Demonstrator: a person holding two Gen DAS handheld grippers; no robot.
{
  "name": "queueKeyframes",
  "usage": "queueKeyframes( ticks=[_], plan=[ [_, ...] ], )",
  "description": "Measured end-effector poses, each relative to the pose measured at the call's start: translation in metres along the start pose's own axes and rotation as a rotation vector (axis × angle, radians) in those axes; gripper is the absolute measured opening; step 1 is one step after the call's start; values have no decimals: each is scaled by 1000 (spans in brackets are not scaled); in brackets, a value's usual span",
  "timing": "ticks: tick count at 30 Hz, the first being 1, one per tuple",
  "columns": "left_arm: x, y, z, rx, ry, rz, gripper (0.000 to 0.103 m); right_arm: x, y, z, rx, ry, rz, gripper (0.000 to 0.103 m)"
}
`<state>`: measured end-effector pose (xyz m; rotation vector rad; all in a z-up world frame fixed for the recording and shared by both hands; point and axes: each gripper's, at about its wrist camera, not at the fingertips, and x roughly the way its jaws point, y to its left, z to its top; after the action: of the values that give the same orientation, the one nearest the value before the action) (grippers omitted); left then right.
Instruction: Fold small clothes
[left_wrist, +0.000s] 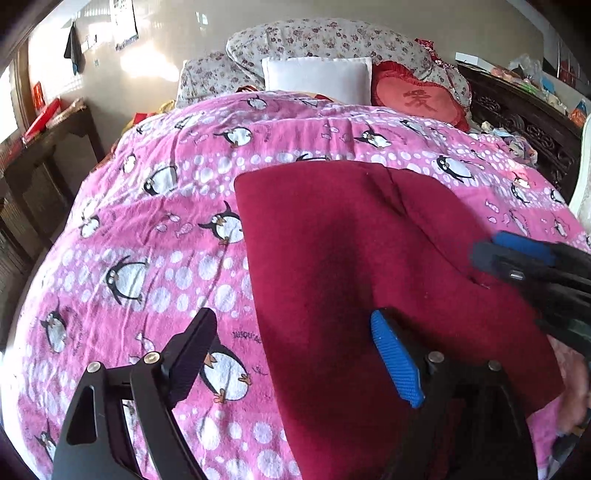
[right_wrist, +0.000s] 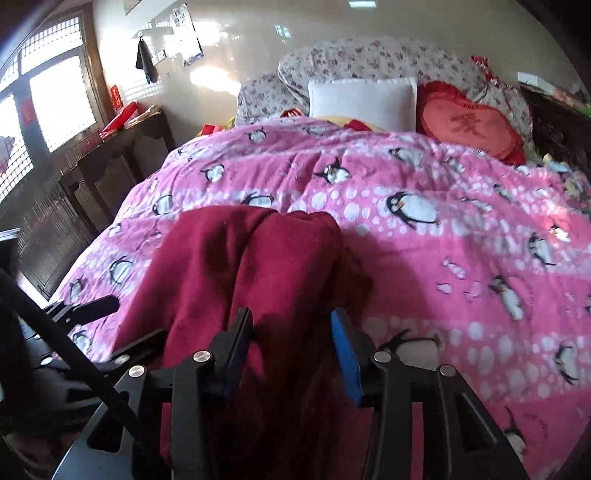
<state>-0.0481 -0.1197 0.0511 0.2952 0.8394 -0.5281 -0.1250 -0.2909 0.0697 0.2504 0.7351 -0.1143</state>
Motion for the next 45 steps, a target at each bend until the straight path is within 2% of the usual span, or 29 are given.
queueKeyframes(
  ticks=[5,8,10,13,18,22,25,45],
  plan=[
    [-1,0,-2,-6,-3,12,85,-36,12,-17,-33,-27,37,53],
    [-2,-2,-3,-6,-6,18,85,-29,13,-33,-59,10,-2,53],
    [-1,-2,-5,-5,2,15,85,-14,12,-47,-101,45,-69,62],
    [-6,-3,-8,-3,-13,36,87,-19,4,-49,-35,27,-34,62],
    [-19,0,-9,-22,-30,54,86,-53,14,-40,-31,-53,-29,66],
    [-32,3,-12,-54,-60,64,86,-81,31,-31,-46,-149,-81,82],
    [-39,4,-13,-64,-74,80,86,-87,37,-27,-13,-196,-135,90],
    [-64,8,-18,-97,-152,99,86,-74,50,-28,11,-167,-193,95]
  ],
)
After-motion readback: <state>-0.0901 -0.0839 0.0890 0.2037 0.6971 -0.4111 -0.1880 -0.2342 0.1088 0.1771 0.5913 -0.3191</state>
